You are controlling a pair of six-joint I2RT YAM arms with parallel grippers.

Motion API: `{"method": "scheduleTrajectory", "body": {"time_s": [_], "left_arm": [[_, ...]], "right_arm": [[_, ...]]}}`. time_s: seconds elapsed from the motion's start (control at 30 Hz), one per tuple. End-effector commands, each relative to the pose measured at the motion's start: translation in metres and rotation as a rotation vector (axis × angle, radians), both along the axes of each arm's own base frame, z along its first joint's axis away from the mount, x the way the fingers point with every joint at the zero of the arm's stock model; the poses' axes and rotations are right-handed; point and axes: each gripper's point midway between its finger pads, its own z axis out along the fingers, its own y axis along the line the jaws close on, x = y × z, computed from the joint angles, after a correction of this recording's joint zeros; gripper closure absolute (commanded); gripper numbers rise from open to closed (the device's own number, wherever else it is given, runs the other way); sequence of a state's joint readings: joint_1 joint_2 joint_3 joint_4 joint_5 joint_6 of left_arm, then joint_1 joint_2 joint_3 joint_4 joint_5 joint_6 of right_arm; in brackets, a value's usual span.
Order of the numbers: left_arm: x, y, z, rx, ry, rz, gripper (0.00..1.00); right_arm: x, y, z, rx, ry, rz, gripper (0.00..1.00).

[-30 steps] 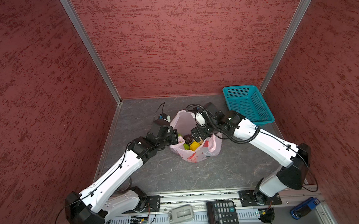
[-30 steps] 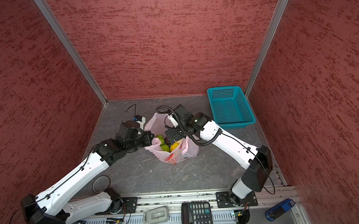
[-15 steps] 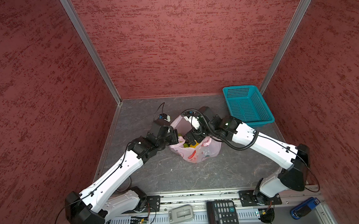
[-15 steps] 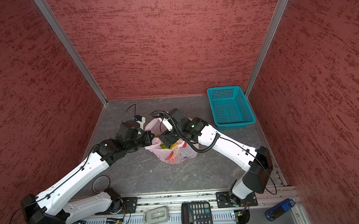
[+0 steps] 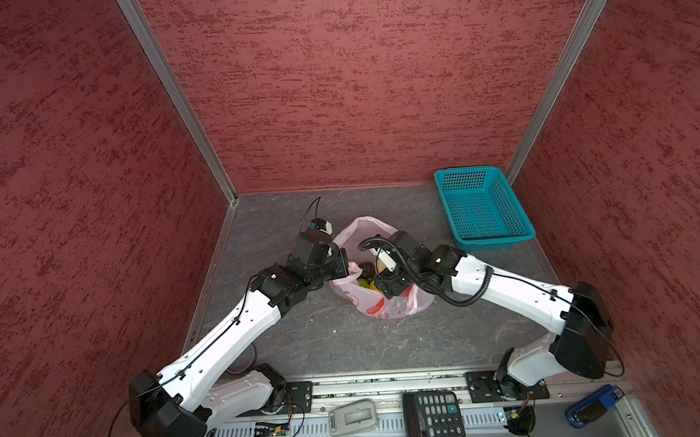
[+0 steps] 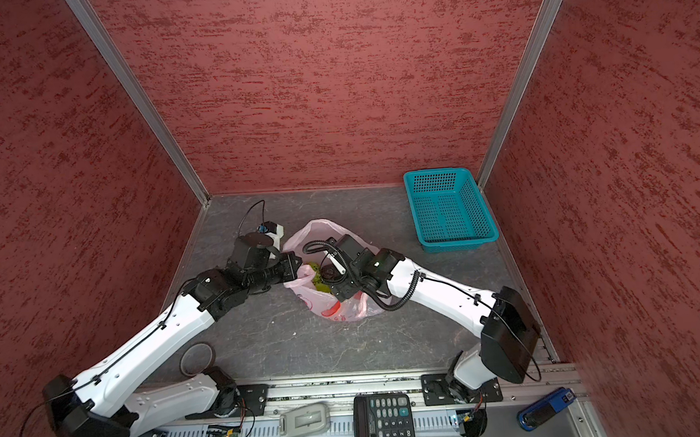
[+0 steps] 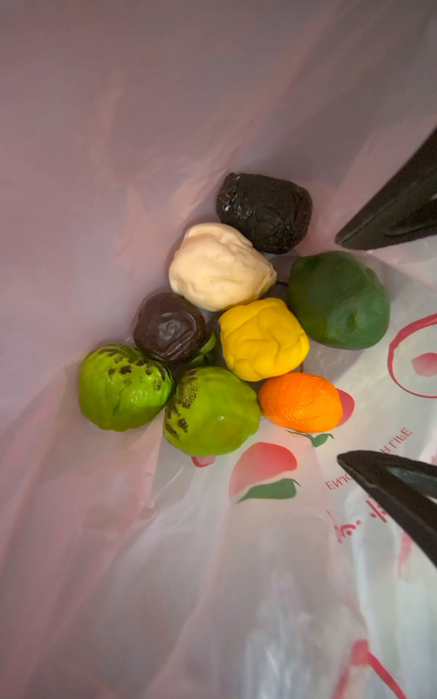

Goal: Untie the knot of the plastic bag and take out the fruit
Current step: 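Hold the bag rim with the left gripper while the right gripper reaches into the bag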

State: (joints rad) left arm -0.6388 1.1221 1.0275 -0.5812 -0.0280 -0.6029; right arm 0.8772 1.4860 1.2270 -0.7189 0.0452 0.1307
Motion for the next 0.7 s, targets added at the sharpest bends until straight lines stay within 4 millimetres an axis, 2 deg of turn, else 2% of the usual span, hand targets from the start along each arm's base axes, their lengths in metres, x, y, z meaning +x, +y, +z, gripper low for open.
{"method": "scheduleTrajectory", "body": {"time_s": [0.0,0.23,0.37,0.47,0.6,0.67], "left_arm": [[0.014,-0.003,0.018,-0.044,-0.048,0.028,1.00],[0.019,-0.008,0.017,-0.043,-0.044,0.024,1.00],[0.016,-0.005,0.011,-0.038,-0.029,0.032,1.00],[0.012,-0.004,0.005,-0.036,-0.014,0.026,1.00],[0.002,-0.008,-0.005,-0.008,0.027,-0.015,1.00],[-0.005,-0.009,-0.008,0.002,0.041,-0.029,1.00]], "right_arm": [[-0.034,-0.011,-0.017,-0.043,0.118,0.029,0.14],[-0.078,-0.008,-0.059,-0.069,0.368,0.111,0.13],[-0.092,-0.010,-0.071,-0.096,0.438,0.129,0.12],[-0.088,-0.015,-0.074,-0.135,0.424,0.126,0.08],[-0.074,0.001,-0.054,-0.086,0.389,0.117,0.02],[-0.064,0.009,-0.049,-0.067,0.388,0.090,0.02]]}}
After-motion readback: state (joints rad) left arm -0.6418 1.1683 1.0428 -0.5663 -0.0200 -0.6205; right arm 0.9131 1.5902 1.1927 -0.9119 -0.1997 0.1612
